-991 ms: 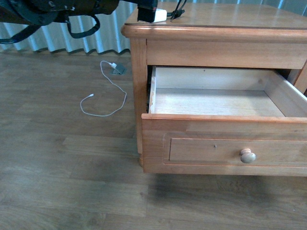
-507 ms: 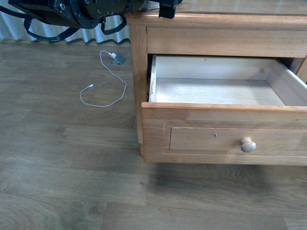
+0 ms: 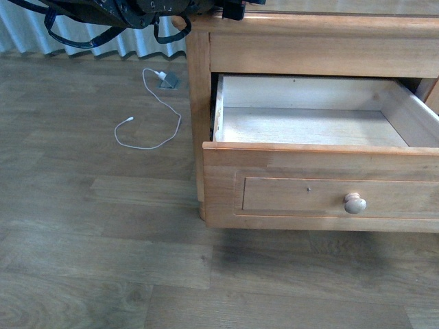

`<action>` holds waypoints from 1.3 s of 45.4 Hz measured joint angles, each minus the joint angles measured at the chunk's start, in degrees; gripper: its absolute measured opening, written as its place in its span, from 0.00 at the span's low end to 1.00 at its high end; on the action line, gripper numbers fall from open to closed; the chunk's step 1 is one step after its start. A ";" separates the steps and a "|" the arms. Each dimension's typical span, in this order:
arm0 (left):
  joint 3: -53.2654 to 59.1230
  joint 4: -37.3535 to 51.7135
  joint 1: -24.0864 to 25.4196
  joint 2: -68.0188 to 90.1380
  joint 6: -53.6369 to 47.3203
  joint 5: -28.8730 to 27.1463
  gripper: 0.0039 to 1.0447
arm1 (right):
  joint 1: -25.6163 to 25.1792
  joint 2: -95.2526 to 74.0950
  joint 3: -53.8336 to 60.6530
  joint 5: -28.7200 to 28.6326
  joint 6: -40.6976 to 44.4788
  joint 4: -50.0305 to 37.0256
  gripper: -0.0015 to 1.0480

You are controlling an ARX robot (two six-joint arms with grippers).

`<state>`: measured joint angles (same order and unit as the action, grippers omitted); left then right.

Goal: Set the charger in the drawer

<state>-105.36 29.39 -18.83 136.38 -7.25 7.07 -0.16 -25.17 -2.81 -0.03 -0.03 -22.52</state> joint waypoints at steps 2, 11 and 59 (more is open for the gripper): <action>0.13 0.11 0.02 -0.04 -0.02 -0.13 0.38 | 0.00 0.00 0.00 0.00 0.00 0.00 0.92; 4.42 3.48 0.02 -2.49 -0.13 -2.69 0.38 | 0.00 0.00 0.00 0.00 0.00 0.00 0.92; 25.51 -0.83 -10.45 -10.64 -5.68 4.55 0.38 | 0.00 0.00 0.00 0.00 0.00 0.00 0.92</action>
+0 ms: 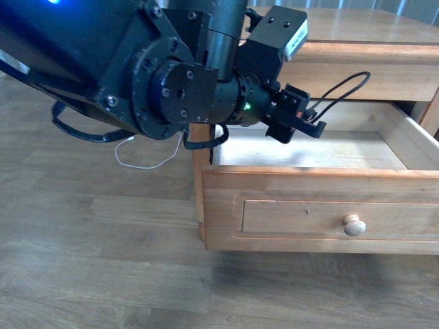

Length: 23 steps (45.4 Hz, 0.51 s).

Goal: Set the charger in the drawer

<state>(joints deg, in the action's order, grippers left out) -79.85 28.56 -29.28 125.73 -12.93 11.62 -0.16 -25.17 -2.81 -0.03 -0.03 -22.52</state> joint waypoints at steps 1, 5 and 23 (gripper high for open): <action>-0.57 -0.04 -0.31 0.57 0.28 -0.28 0.42 | 0.00 0.00 0.00 0.00 0.00 0.00 0.92; -1.27 0.46 -1.07 1.14 0.39 -1.70 0.59 | 0.00 0.00 0.00 0.00 0.00 0.00 0.92; 7.30 3.67 1.97 -13.68 -0.50 -19.08 0.94 | 0.00 0.00 0.00 0.00 0.00 0.00 0.92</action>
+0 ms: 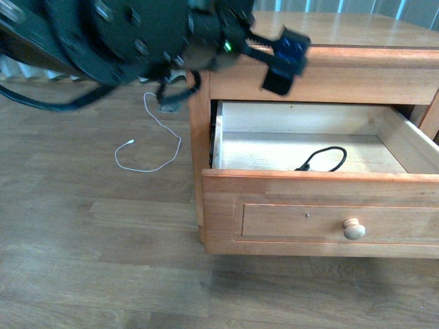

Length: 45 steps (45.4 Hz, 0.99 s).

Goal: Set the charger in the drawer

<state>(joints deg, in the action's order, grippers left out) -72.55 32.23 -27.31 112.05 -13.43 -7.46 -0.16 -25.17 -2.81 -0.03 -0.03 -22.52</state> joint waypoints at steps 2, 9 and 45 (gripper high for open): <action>2.19 0.79 1.11 -3.69 0.13 -1.79 0.94 | 0.00 0.00 0.00 0.00 0.00 0.00 0.92; 12.26 2.60 5.31 -17.53 -0.07 -4.81 0.94 | 0.00 0.00 0.00 0.00 0.00 0.00 0.92; 53.94 -21.88 11.65 -83.23 10.54 -27.43 0.94 | 0.04 0.00 0.00 0.04 0.00 0.00 0.92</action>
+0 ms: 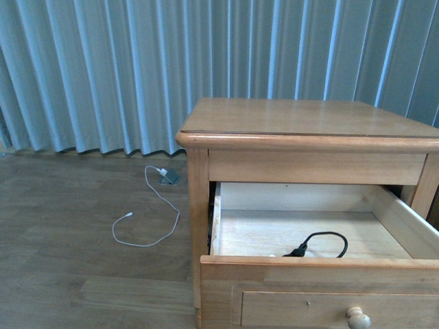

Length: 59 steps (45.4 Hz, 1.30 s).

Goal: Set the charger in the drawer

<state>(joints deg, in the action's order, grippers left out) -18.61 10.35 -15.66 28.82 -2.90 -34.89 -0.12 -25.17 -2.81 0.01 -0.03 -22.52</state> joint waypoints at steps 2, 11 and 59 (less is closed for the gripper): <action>0.35 -0.94 2.19 -1.16 0.96 8.11 0.88 | 0.00 0.00 0.00 -0.04 0.00 0.00 0.92; 5.95 -0.76 8.24 -6.19 2.19 27.96 0.54 | 0.00 0.00 0.00 -0.04 0.00 0.00 0.92; 17.90 -10.43 15.52 -28.35 2.99 34.86 0.04 | 0.02 0.02 0.00 -0.02 0.00 0.00 0.92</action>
<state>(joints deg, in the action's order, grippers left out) -0.71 -0.08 -0.14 0.47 0.10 -0.03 -0.10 -25.15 -2.81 -0.01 -0.03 -22.52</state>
